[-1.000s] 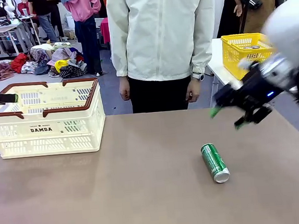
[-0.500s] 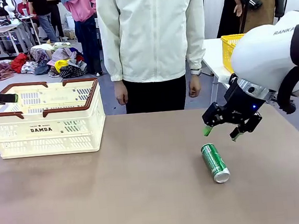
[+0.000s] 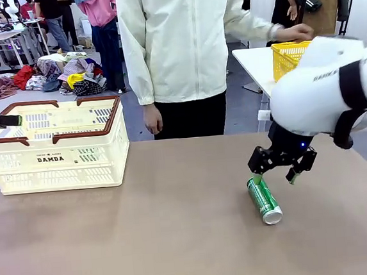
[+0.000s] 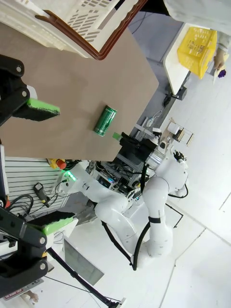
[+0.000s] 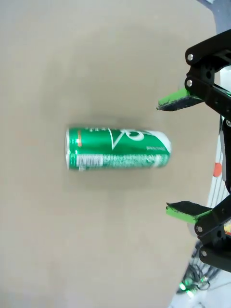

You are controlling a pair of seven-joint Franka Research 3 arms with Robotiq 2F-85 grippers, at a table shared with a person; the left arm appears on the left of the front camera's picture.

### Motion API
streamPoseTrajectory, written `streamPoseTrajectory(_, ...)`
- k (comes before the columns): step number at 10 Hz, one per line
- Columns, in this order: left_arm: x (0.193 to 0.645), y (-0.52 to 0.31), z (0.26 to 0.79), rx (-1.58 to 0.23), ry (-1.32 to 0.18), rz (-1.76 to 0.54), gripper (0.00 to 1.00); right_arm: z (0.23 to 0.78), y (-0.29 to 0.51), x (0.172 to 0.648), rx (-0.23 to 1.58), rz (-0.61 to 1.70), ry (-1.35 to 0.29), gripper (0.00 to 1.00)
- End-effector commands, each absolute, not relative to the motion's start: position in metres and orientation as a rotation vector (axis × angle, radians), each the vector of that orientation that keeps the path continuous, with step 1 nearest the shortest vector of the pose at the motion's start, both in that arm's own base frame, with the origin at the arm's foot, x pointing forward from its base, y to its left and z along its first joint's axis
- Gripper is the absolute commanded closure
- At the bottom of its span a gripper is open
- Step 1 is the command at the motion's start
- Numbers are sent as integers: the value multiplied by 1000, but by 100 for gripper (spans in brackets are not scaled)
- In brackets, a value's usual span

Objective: Place the drinks into the Shopping basket.
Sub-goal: Pick up one drink and place it into the Shopping basket.

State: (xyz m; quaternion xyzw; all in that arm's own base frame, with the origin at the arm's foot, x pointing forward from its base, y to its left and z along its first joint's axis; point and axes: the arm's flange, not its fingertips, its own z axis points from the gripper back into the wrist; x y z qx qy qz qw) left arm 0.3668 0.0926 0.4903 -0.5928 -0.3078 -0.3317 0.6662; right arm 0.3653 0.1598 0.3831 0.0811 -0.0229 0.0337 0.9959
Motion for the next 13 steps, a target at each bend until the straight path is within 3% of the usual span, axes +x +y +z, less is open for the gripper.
streamPoseTrajectory(1,366,95,491,-1336,-697,-747,0,363,171,387,102,38,-25,0)
streamPoseTrajectory(10,366,95,491,-1336,-697,-747,0,292,174,407,112,57,76,0)
streamPoseTrajectory(11,366,95,491,-1336,-697,-747,0,291,175,407,116,50,77,43)
streamPoseTrajectory(12,366,95,491,-1336,-697,-747,0,290,175,407,122,50,77,100)
streamPoseTrajectory(13,366,95,491,-1336,-697,-747,0,290,175,406,127,52,73,100)
